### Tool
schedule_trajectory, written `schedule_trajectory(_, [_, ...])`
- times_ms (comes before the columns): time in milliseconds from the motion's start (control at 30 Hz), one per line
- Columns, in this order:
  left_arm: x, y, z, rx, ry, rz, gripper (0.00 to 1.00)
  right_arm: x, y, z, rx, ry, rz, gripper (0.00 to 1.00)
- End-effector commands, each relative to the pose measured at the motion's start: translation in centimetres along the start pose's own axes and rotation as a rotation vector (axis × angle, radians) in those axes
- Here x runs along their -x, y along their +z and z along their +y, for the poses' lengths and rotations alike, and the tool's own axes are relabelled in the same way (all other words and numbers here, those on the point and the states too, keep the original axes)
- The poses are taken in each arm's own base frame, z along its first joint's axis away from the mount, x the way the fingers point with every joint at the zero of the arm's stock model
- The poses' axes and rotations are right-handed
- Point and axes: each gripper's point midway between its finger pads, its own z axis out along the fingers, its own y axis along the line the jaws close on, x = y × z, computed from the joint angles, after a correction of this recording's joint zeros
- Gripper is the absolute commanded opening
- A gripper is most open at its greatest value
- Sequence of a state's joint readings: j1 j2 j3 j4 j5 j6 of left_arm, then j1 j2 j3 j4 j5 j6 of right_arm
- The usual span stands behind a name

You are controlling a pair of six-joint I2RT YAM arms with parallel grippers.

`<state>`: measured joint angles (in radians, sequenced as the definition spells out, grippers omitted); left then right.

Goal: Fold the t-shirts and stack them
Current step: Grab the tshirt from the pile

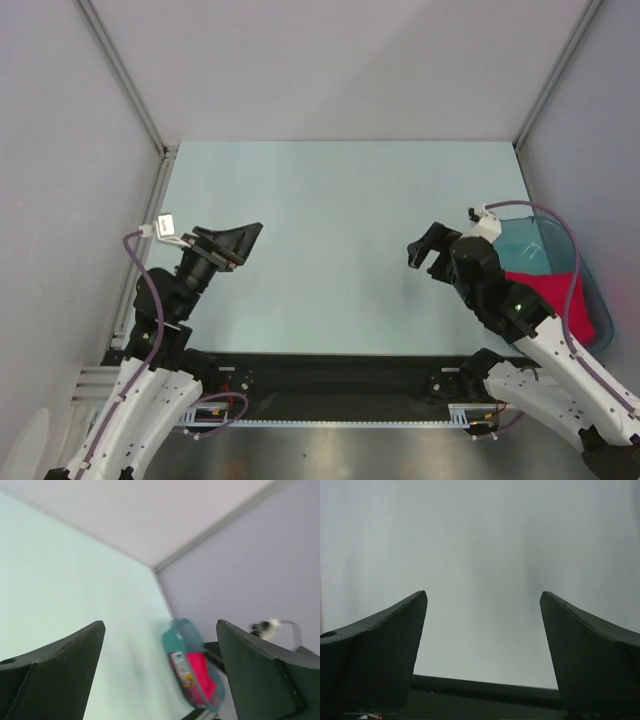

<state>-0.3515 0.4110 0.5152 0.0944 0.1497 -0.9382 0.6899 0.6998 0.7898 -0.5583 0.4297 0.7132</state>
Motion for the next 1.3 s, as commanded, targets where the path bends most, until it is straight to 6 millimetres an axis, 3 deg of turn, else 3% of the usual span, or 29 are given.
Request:
schedule_trajectory(0, [-2.5, -2.5, 8.9, 0.483, 0.083, 0.152, 1.0, 0.8, -1.5, -6.2, -0.33, -0.056, 0.07, 0.99])
schedule_trajectory(33, [-2.4, -2.2, 8.3, 0.487, 0.102, 0.191, 1.0, 2.3, -1.9, -6.6, -0.359, -0.019, 0.056, 1.0])
schedule_trajectory(67, [-2.9, -2.7, 8.6, 0.513, 0.121, 0.243, 1.0, 2.4, -2.0, -7.2, -0.387, -0.025, 0.079, 1.0])
schedule_trajectory(100, [-2.9, -2.4, 7.3, 0.464, 0.153, 0.284, 1.0, 2.7, -2.1, -7.0, -0.364, -0.05, 0.101, 1.0])
schedule_trajectory(167, [-4.3, -2.2, 6.2, 0.357, 0.259, 0.423, 1.0, 4.6, -2.3, -8.5, -0.416, -0.019, 0.055, 1.0])
schedule_trajectory(267, [-4.7, -2.0, 5.0, 0.302, 0.269, 0.471, 1.0, 6.7, -2.1, -13.8, -0.585, 0.049, 0.039, 0.97])
schedule_trajectory(333, [-4.8, -2.1, 4.6, 0.289, 0.259, 0.476, 1.0, 5.9, -0.4, -16.5, -0.611, 0.128, 0.133, 0.89])
schedule_trajectory(367, [-5.0, -2.2, 4.1, 0.262, 0.251, 0.49, 1.0, 6.5, -0.6, -19.6, -0.687, 0.203, 0.125, 0.85])
schedule_trajectory(400, [-5.2, -2.2, 3.8, 0.241, 0.248, 0.496, 1.0, 6.6, -0.6, -20.9, -0.74, 0.226, 0.13, 0.85])
schedule_trajectory(533, [-7.0, -1.9, 2.1, 0.116, 0.166, 0.554, 1.0, 6.4, 1.0, -26.3, -0.93, 0.314, 0.134, 0.97])
schedule_trajectory(567, [-7.4, -1.9, 1.9, 0.097, 0.143, 0.57, 1.0, 6.6, 1.6, -26.9, -0.931, 0.342, 0.118, 0.99])
schedule_trajectory(700, [-10.0, -2.7, 0.8, -0.003, 0.014, 0.686, 1.0, 4.1, 2.5, -30.6, -1.049, 0.431, 0.107, 1.0])
schedule_trajectory(800, [-10.5, -3.2, 0.2, -0.036, -0.022, 0.713, 1.0, 3.6, 2.8, -32.5, -1.104, 0.45, 0.057, 0.96])
schedule_trajectory(1000, [-9.5, -4.1, -0.7, -0.055, 0.031, 0.669, 1.0, 2.3, 1.7, -35.3, -1.193, 0.509, -0.03, 0.75])
schedule_trajectory(1033, [-9.4, -4.1, -0.7, -0.049, 0.031, 0.663, 1.0, 2.4, 1.6, -35.7, -1.199, 0.511, -0.055, 0.67])
schedule_trajectory(1267, [-9.3, -4.4, -0.7, -0.038, 0.015, 0.651, 1.0, -0.3, 1.7, -37.4, -1.211, 0.565, -0.007, 0.43])
